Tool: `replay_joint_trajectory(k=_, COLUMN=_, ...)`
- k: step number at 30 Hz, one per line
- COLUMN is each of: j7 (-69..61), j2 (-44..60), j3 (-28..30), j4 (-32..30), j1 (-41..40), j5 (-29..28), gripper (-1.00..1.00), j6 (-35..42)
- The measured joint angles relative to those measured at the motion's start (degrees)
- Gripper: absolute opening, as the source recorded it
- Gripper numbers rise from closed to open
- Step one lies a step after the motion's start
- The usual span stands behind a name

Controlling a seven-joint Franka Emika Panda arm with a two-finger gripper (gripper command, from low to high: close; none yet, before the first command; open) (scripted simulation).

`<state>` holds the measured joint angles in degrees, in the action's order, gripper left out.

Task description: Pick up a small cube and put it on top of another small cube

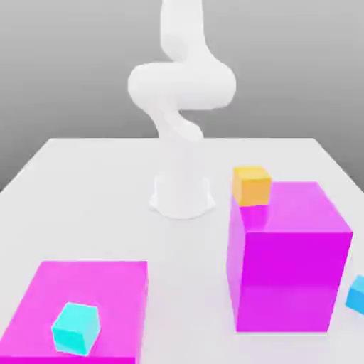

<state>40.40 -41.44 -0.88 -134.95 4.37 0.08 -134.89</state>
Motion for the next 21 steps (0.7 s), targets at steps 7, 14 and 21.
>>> replay_joint_trajectory(k=7, j7=-18.0, j2=14.8, j3=-3.3, j4=-9.9, j1=13.7, j5=0.5, gripper=0.0, j6=-10.1)
replay_joint_trajectory(k=14, j7=-36.2, j2=29.8, j3=-8.3, j4=-19.7, j1=26.2, j5=1.1, gripper=0.0, j6=-20.2)
replay_joint_trajectory(k=21, j7=-46.7, j2=44.9, j3=-12.7, j4=-26.9, j1=34.6, j5=-3.6, gripper=0.0, j6=-30.8)
